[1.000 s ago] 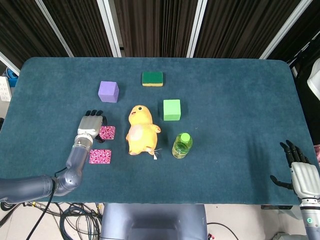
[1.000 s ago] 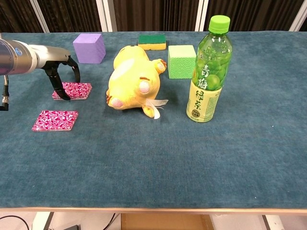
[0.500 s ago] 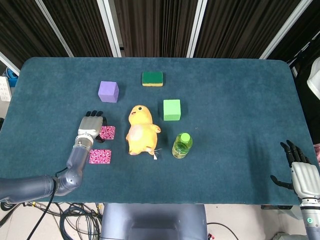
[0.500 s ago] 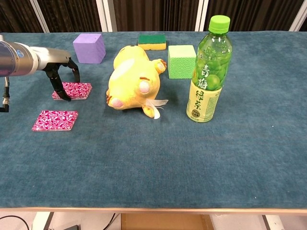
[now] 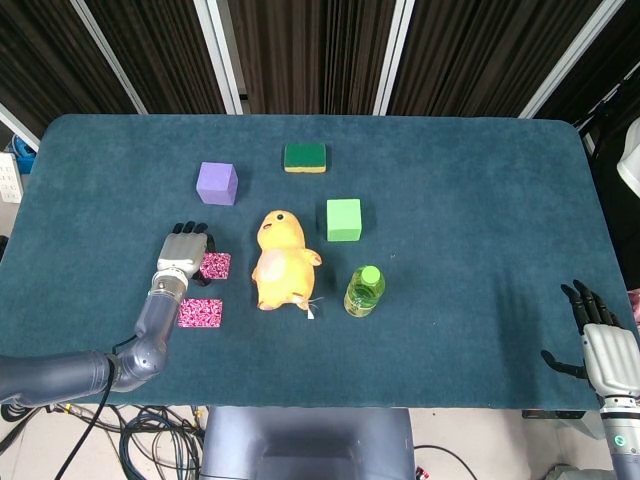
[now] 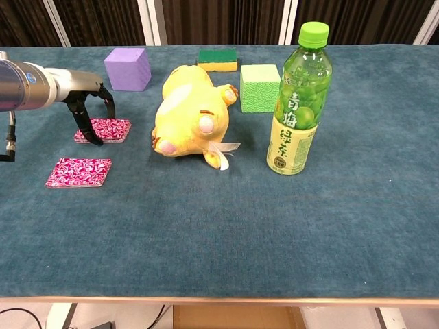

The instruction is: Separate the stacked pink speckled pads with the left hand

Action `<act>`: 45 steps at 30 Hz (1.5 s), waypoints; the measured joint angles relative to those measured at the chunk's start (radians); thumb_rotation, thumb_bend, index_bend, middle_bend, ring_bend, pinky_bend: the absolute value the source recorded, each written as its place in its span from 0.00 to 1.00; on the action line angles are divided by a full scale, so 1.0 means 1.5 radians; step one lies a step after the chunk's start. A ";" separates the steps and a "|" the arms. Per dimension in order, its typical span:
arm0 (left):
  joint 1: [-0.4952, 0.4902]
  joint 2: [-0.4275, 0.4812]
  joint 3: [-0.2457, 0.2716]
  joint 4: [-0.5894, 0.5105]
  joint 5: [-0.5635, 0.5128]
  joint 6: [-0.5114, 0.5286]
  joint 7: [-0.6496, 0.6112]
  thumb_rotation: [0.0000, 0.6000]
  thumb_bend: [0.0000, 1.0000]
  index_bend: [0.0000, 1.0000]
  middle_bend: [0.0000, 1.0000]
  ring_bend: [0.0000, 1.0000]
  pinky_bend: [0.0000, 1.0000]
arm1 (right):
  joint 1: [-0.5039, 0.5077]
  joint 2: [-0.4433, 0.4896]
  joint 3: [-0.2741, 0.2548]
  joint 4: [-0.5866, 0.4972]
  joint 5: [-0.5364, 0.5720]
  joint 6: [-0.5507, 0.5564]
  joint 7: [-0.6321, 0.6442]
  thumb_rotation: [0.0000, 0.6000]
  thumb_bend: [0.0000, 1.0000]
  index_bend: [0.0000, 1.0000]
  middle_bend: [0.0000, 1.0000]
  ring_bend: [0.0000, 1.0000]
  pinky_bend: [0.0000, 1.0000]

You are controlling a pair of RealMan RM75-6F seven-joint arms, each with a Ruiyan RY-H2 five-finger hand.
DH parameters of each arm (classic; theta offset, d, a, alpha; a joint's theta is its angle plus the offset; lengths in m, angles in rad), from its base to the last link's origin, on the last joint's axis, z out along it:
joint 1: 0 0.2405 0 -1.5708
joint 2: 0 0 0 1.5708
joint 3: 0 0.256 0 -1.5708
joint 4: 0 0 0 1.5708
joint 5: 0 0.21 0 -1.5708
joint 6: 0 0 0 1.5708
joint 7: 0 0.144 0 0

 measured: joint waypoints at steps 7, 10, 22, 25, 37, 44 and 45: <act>0.000 0.006 -0.002 -0.007 -0.004 0.004 0.002 1.00 0.22 0.47 0.17 0.00 0.00 | 0.000 0.000 -0.001 -0.001 -0.002 0.000 -0.001 1.00 0.18 0.00 0.00 0.05 0.22; -0.001 0.009 -0.003 -0.012 -0.003 0.005 0.003 1.00 0.22 0.47 0.17 0.00 0.00 | 0.000 -0.001 -0.001 -0.001 -0.001 0.000 -0.002 1.00 0.18 0.00 0.00 0.05 0.22; -0.002 0.022 -0.003 -0.032 -0.007 0.009 0.007 1.00 0.22 0.47 0.17 0.00 0.00 | 0.000 0.000 0.000 -0.002 0.001 0.000 -0.002 1.00 0.18 0.00 0.00 0.05 0.22; -0.001 0.025 -0.004 -0.034 -0.005 0.009 0.004 1.00 0.22 0.48 0.18 0.00 0.00 | 0.000 0.000 0.000 -0.002 0.002 0.000 -0.002 1.00 0.18 0.00 0.00 0.05 0.22; -0.011 0.030 -0.012 -0.027 -0.004 0.002 0.004 1.00 0.22 0.48 0.18 0.00 0.00 | 0.001 0.001 -0.001 -0.003 0.002 -0.006 -0.003 1.00 0.18 0.00 0.00 0.05 0.22; -0.043 0.022 -0.027 0.014 -0.032 -0.031 0.022 1.00 0.22 0.48 0.18 0.00 0.00 | 0.003 0.000 -0.002 -0.004 0.003 -0.009 -0.007 1.00 0.18 0.00 0.00 0.05 0.22; -0.048 0.019 -0.029 0.023 -0.038 -0.038 0.024 1.00 0.22 0.48 0.18 0.00 0.00 | 0.003 -0.001 -0.002 -0.004 0.003 -0.009 -0.007 1.00 0.18 0.00 0.00 0.05 0.22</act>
